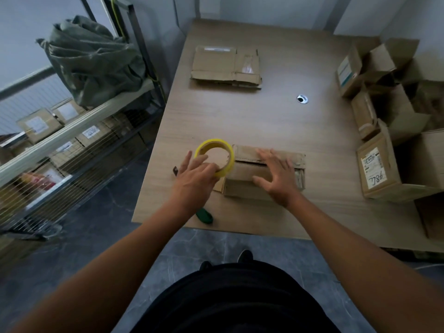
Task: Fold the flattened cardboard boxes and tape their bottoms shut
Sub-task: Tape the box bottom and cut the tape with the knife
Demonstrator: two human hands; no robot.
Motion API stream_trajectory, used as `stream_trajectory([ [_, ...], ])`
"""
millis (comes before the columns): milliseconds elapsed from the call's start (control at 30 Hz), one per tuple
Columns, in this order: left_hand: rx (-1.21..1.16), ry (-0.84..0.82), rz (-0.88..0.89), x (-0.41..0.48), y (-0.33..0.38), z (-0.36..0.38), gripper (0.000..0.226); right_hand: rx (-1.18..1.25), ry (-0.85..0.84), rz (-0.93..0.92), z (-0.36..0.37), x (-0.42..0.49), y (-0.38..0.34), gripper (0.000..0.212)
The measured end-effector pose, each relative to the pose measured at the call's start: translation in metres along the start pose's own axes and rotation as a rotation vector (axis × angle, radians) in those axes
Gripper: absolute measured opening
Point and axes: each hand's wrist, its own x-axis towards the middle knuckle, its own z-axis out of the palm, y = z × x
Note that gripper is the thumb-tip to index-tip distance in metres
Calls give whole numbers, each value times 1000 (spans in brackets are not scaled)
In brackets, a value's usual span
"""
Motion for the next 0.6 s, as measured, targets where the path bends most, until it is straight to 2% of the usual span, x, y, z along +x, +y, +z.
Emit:
stream_trajectory([
  [233,20,-47,46,44,47,27,18,185,133,-57,-7,0,6,70],
  [333,44,-77,39,49,58,35,21,216,265,-52,-2,3,8,46],
  [433,64,-80,13,55,62,39,28,222,316,-25,4,4,6,20],
  [600,97,-79,26,62,60,41,46,273,390,44,6,9,6,6],
])
